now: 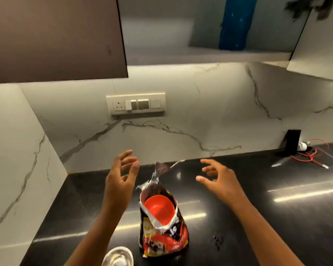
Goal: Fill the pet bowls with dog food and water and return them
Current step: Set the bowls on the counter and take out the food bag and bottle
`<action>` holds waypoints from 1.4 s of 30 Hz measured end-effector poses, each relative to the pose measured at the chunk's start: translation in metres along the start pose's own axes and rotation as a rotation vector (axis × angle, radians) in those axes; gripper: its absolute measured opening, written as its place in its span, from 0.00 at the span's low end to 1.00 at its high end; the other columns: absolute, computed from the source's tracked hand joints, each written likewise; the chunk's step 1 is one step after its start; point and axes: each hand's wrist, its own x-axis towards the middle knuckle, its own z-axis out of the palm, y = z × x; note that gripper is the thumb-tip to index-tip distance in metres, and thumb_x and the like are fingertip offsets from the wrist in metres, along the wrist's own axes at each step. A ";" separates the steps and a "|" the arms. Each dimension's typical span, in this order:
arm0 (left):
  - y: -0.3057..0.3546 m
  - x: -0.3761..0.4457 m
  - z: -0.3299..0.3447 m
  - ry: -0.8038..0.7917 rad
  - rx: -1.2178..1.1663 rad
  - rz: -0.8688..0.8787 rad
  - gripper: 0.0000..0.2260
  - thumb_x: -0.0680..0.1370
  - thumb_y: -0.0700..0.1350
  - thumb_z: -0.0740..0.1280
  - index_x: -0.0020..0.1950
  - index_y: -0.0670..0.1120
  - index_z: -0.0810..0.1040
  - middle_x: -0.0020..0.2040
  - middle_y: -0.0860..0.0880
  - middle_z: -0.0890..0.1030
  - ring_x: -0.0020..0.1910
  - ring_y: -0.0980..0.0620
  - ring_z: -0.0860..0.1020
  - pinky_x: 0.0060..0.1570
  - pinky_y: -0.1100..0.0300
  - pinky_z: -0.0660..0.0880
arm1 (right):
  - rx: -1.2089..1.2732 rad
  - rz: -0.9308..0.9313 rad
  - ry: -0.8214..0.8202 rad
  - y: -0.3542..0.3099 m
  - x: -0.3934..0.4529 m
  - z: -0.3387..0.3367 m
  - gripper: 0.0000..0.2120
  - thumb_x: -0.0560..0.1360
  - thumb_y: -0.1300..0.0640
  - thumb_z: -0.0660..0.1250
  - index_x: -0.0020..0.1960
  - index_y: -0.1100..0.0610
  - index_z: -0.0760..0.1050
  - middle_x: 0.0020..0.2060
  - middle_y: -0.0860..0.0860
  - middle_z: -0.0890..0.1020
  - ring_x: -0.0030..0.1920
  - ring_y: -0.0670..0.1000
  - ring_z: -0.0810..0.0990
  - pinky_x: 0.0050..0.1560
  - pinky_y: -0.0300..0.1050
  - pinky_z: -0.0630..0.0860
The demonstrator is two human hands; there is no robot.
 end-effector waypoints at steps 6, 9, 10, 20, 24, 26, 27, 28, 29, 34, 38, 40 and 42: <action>0.156 0.069 0.006 -0.222 -0.010 0.249 0.12 0.76 0.52 0.70 0.59 0.55 0.80 0.50 0.52 0.86 0.48 0.54 0.85 0.51 0.54 0.82 | 0.302 -0.295 0.289 -0.101 0.040 -0.102 0.24 0.71 0.42 0.74 0.64 0.47 0.78 0.49 0.42 0.84 0.48 0.41 0.85 0.45 0.33 0.81; 0.223 0.100 0.023 -0.156 -0.047 0.419 0.09 0.78 0.46 0.70 0.58 0.50 0.81 0.48 0.49 0.86 0.47 0.52 0.85 0.48 0.56 0.82 | 0.346 -0.387 0.399 -0.138 0.062 -0.148 0.24 0.71 0.39 0.72 0.65 0.46 0.76 0.51 0.40 0.83 0.49 0.39 0.83 0.43 0.27 0.79; 0.239 0.111 0.029 -0.127 -0.028 0.476 0.09 0.79 0.46 0.70 0.59 0.50 0.81 0.48 0.49 0.85 0.47 0.52 0.85 0.48 0.55 0.83 | 0.354 -0.405 0.426 -0.147 0.071 -0.160 0.24 0.72 0.40 0.72 0.65 0.47 0.76 0.51 0.40 0.83 0.49 0.39 0.83 0.43 0.27 0.79; 0.293 0.217 0.085 0.067 0.068 0.577 0.11 0.78 0.50 0.69 0.59 0.48 0.80 0.50 0.51 0.83 0.48 0.52 0.82 0.51 0.47 0.83 | 0.398 -0.448 0.652 -0.172 0.175 -0.248 0.36 0.71 0.46 0.78 0.73 0.48 0.65 0.66 0.50 0.74 0.60 0.49 0.76 0.54 0.42 0.77; 0.293 0.240 0.112 0.128 0.228 0.629 0.15 0.79 0.55 0.67 0.62 0.50 0.77 0.55 0.51 0.82 0.49 0.53 0.81 0.51 0.52 0.82 | 0.352 -0.419 0.642 -0.165 0.213 -0.248 0.44 0.68 0.46 0.80 0.77 0.47 0.59 0.73 0.55 0.68 0.68 0.55 0.73 0.60 0.47 0.73; 0.291 0.249 0.121 0.121 0.285 0.628 0.16 0.79 0.56 0.67 0.64 0.51 0.76 0.57 0.51 0.81 0.51 0.53 0.80 0.51 0.52 0.81 | 0.301 -0.393 0.609 -0.162 0.227 -0.246 0.47 0.68 0.45 0.81 0.78 0.48 0.57 0.74 0.57 0.67 0.71 0.56 0.70 0.60 0.45 0.70; 0.290 0.253 0.124 0.113 0.315 0.626 0.17 0.79 0.56 0.66 0.65 0.51 0.75 0.59 0.50 0.80 0.51 0.53 0.80 0.52 0.52 0.81 | 0.277 -0.378 0.583 -0.161 0.232 -0.246 0.49 0.68 0.45 0.81 0.79 0.49 0.55 0.74 0.57 0.66 0.72 0.57 0.70 0.60 0.44 0.68; 0.289 0.257 0.125 0.105 0.338 0.626 0.17 0.79 0.56 0.66 0.65 0.51 0.74 0.59 0.50 0.80 0.52 0.53 0.80 0.52 0.52 0.81 | 0.263 -0.366 0.554 -0.160 0.238 -0.246 0.51 0.68 0.44 0.81 0.80 0.50 0.54 0.75 0.58 0.65 0.72 0.57 0.69 0.60 0.44 0.67; 0.287 0.260 0.125 0.100 0.350 0.624 0.17 0.79 0.56 0.66 0.66 0.51 0.74 0.60 0.50 0.80 0.53 0.53 0.80 0.52 0.53 0.81 | 0.260 -0.353 0.527 -0.160 0.243 -0.246 0.52 0.67 0.44 0.81 0.80 0.50 0.53 0.75 0.58 0.65 0.73 0.58 0.69 0.60 0.44 0.67; 0.269 0.274 0.125 0.093 0.271 0.579 0.17 0.79 0.54 0.67 0.65 0.50 0.75 0.58 0.51 0.79 0.52 0.52 0.80 0.48 0.59 0.78 | 0.320 -0.317 0.444 -0.160 0.268 -0.242 0.55 0.67 0.48 0.82 0.81 0.50 0.50 0.75 0.58 0.66 0.73 0.59 0.70 0.67 0.52 0.72; 0.258 0.279 0.126 0.081 0.229 0.538 0.16 0.79 0.54 0.68 0.65 0.51 0.75 0.58 0.51 0.79 0.52 0.52 0.80 0.48 0.58 0.79 | 0.393 -0.280 0.417 -0.162 0.281 -0.237 0.53 0.69 0.50 0.81 0.81 0.54 0.50 0.74 0.56 0.69 0.71 0.58 0.72 0.64 0.49 0.73; 0.256 0.280 0.126 0.106 0.249 0.528 0.16 0.78 0.56 0.68 0.63 0.52 0.75 0.56 0.52 0.80 0.50 0.52 0.81 0.48 0.56 0.80 | 0.420 -0.257 0.411 -0.162 0.283 -0.235 0.48 0.70 0.51 0.81 0.79 0.54 0.54 0.72 0.55 0.72 0.69 0.58 0.74 0.60 0.45 0.73; 0.255 0.279 0.126 0.121 0.299 0.523 0.17 0.77 0.58 0.69 0.62 0.54 0.75 0.55 0.54 0.81 0.48 0.53 0.81 0.48 0.54 0.81 | 0.412 -0.246 0.435 -0.160 0.282 -0.233 0.45 0.69 0.50 0.81 0.78 0.54 0.58 0.70 0.55 0.75 0.67 0.58 0.76 0.58 0.45 0.73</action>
